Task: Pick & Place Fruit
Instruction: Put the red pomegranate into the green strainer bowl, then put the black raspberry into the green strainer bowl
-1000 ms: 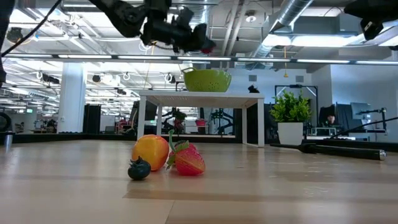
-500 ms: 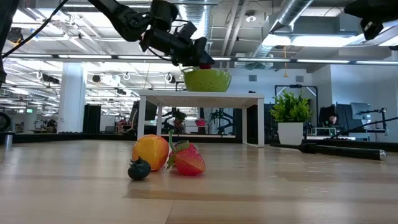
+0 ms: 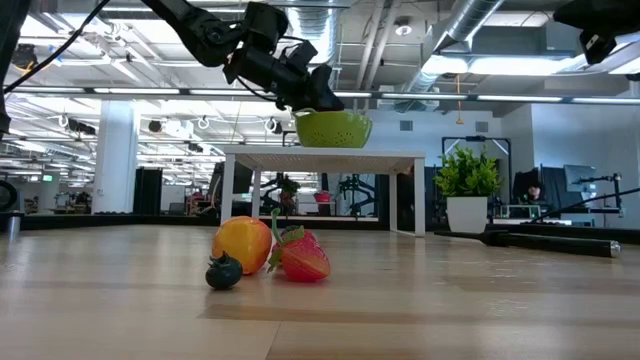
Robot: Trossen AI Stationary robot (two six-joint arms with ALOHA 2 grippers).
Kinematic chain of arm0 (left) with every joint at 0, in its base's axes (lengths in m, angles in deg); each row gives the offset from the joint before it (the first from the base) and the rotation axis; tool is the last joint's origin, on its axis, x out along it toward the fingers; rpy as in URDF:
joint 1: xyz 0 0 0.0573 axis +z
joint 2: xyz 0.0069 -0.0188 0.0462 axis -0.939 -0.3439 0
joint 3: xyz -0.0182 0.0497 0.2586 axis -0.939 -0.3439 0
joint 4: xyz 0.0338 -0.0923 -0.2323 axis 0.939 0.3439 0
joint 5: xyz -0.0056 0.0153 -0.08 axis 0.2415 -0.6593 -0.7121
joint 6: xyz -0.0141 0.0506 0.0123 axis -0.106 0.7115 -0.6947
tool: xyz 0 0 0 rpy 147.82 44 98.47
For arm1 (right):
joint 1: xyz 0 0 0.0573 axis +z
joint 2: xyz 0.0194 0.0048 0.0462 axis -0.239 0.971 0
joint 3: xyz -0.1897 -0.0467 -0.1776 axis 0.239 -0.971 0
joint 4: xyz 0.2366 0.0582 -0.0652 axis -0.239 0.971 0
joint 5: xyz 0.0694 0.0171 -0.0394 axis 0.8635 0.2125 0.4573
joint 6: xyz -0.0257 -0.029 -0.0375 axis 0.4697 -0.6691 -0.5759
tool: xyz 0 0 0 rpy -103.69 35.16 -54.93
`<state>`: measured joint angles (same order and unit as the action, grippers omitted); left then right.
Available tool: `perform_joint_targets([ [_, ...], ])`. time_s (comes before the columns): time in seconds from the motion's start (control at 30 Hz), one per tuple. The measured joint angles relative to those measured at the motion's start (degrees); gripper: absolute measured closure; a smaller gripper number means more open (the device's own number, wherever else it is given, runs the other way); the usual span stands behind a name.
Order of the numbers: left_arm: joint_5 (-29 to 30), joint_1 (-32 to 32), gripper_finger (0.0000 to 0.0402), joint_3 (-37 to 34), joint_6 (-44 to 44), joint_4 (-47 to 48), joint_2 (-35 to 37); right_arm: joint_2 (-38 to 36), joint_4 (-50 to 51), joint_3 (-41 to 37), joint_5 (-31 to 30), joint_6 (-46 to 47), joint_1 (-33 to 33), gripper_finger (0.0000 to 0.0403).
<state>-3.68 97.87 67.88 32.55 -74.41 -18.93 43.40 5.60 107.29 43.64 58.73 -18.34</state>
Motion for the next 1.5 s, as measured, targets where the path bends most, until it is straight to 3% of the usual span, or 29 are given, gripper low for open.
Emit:
perform_joint_targets([
  [0.33,-0.1,0.0,0.0139,0.0,0.2,0.5,0.3,0.0,0.0,0.0,0.0,0.0,0.0,0.0386],
  [0.73,-0.1,-2.2,0.0143,0.0,0.2,1.6,7.3,0.0,0.0,0.0,0.0,0.0,0.0,0.0386],
  [1.13,-7.9,-13.6,0.0155,0.0,0.2,19.5,15.4,0.0,0.0,0.0,0.0,0.0,0.0,0.0386],
  [1.5,-8.2,-27.4,0.0161,0.0,3.5,28.7,16.4,0.0,0.0,0.0,0.0,0.0,0.0,0.0386],
])
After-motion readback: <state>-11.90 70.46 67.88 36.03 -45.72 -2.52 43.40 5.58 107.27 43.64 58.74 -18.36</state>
